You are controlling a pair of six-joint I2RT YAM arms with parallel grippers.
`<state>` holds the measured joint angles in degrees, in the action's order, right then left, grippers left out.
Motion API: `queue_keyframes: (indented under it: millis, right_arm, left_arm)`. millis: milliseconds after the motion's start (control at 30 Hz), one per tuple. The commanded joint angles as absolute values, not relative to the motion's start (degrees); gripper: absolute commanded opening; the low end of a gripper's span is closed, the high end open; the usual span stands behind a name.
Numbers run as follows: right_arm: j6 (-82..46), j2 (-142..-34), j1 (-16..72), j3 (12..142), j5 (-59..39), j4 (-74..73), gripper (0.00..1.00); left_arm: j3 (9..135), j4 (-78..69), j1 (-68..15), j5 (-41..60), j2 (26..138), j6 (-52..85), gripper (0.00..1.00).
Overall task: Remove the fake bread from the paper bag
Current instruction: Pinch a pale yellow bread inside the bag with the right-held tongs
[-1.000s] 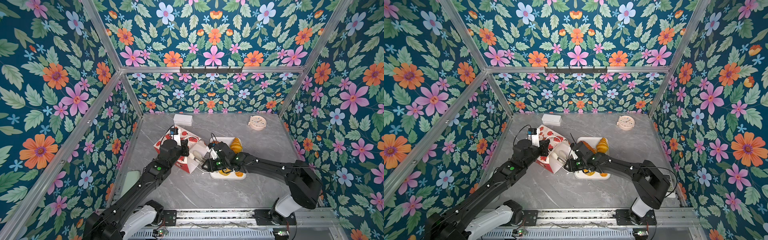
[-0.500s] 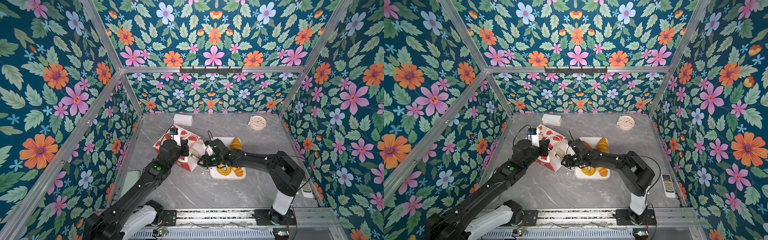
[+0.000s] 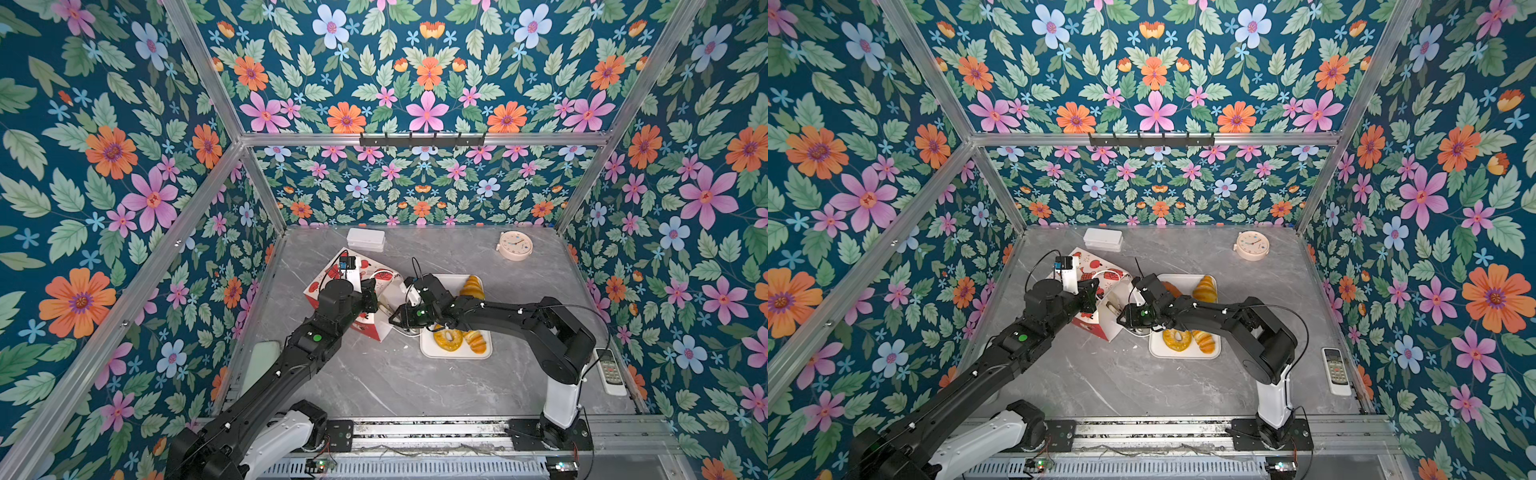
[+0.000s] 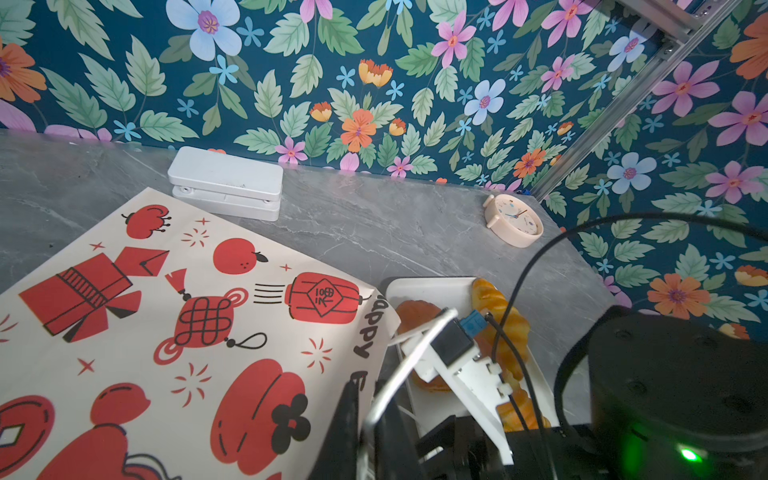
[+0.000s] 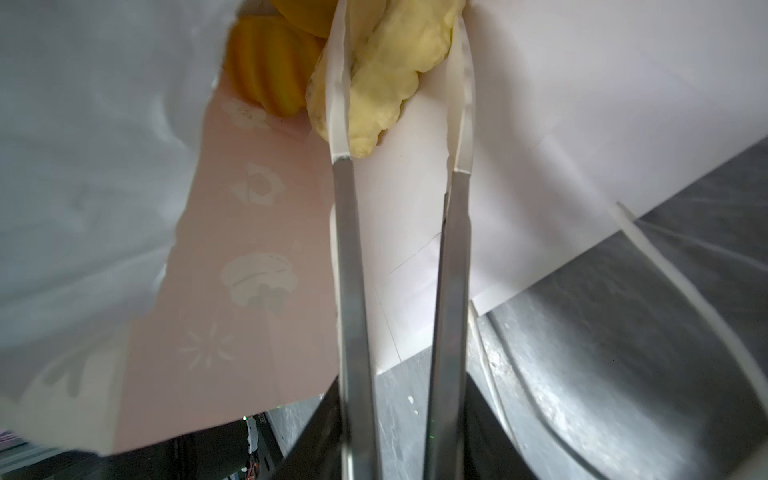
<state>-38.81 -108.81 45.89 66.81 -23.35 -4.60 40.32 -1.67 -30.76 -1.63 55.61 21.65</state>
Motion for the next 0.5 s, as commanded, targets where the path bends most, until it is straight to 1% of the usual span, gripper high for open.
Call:
queue_keyframes:
  millis: [0,267,467]
  right_arm:
    - [-39.26,-109.33,45.88,67.56,-24.16,-7.73,0.37]
    - [-38.29,-107.05,45.7,65.95,-23.3,-6.03,0.28]
    - [-37.84,-99.62,45.54,60.32,-22.94,-3.94,0.26]
  left_arm:
    - [40.32,-2.85,-30.67,-1.85,55.55,21.54,0.11]
    - [40.66,-2.87,-30.67,-2.24,55.7,21.62,0.11]
    - [40.91,-2.97,-30.67,-3.05,56.03,21.83,0.11]
